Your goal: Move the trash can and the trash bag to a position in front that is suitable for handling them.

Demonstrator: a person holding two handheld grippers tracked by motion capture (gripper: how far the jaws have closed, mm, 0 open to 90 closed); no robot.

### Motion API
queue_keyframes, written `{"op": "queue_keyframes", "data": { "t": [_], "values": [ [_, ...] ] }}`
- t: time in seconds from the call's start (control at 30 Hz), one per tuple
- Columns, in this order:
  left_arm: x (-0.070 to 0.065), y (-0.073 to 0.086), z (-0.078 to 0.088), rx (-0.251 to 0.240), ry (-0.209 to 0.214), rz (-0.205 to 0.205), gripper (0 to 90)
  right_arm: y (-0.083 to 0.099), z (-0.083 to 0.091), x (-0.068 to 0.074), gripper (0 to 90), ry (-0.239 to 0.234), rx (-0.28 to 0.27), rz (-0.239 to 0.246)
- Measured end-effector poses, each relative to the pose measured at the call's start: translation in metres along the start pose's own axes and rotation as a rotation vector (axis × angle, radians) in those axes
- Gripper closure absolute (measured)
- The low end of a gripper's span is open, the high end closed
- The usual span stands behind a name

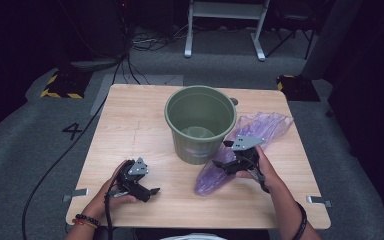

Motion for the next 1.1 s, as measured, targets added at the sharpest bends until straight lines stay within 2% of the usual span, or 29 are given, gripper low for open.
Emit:
{"op": "queue_keyframes", "data": {
  "t": [0.07, 0.13, 0.33, 0.37, 0.4, 0.43, 0.5, 0.53, 0.67, 0.93, 1.1],
  "values": [
    [0.0, 0.0, 0.0, 0.0, -0.001, 0.001, 1.6, 0.0, 0.002, 0.001, 17.2, 0.005, 0.004, 0.014],
    [0.0, 0.0, 0.0, 0.0, -0.002, 0.002, 1.6, 0.003, 0.013, -0.004, 17.2, 0.039, 0.006, 0.015],
    [0.0, 0.0, 0.0, 0.0, -0.002, 0.002, 1.6, 0.036, 0.047, -0.033, 18.9, 0.145, 0.012, -0.085],
    [0.0, 0.0, 0.0, 0.0, -0.003, 0.002, 1.6, 0.044, 0.052, -0.038, 18.5, 0.167, 0.026, -0.095],
    [0.0, 0.0, 0.0, 0.0, -0.003, 0.002, 1.6, 0.044, 0.052, -0.038, 18.5, 0.167, 0.026, -0.095],
    [0.0, 0.0, 0.0, 0.0, -0.002, 0.003, 1.6, 0.058, 0.061, -0.049, 18.9, 0.201, 0.032, -0.129],
    [0.0, 0.0, 0.0, 0.002, -0.002, 0.003, 1.6, 0.064, 0.065, -0.053, 19.1, 0.198, 0.015, -0.156],
    [0.0, 0.0, 0.0, 0.001, -0.003, 0.006, 1.6, 0.066, 0.067, -0.057, 19.3, 0.217, 0.015, -0.16],
    [0.0, 0.0, 0.0, 0.0, -0.003, 0.005, 1.5, 0.069, 0.069, -0.066, 20.0, 0.235, -0.008, -0.19],
    [0.0, 0.0, 0.0, 0.001, -0.004, 0.007, 1.6, 0.068, 0.064, -0.072, 18.6, 0.258, -0.005, -0.177],
    [0.0, 0.0, 0.0, 0.0, -0.004, 0.007, 1.6, 0.068, 0.055, -0.08, 18.9, 0.256, -0.01, -0.193]
  ]
}}
Point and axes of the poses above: each handheld gripper's, and its own axes: z roughly backward along the jaws, y roughly out of its underside, x roughly to its left, the point moved 8 cm from there along -z, roughly forward along the jaws, and after that the axes turned 3 degrees about -y, right-handed, at the moved point
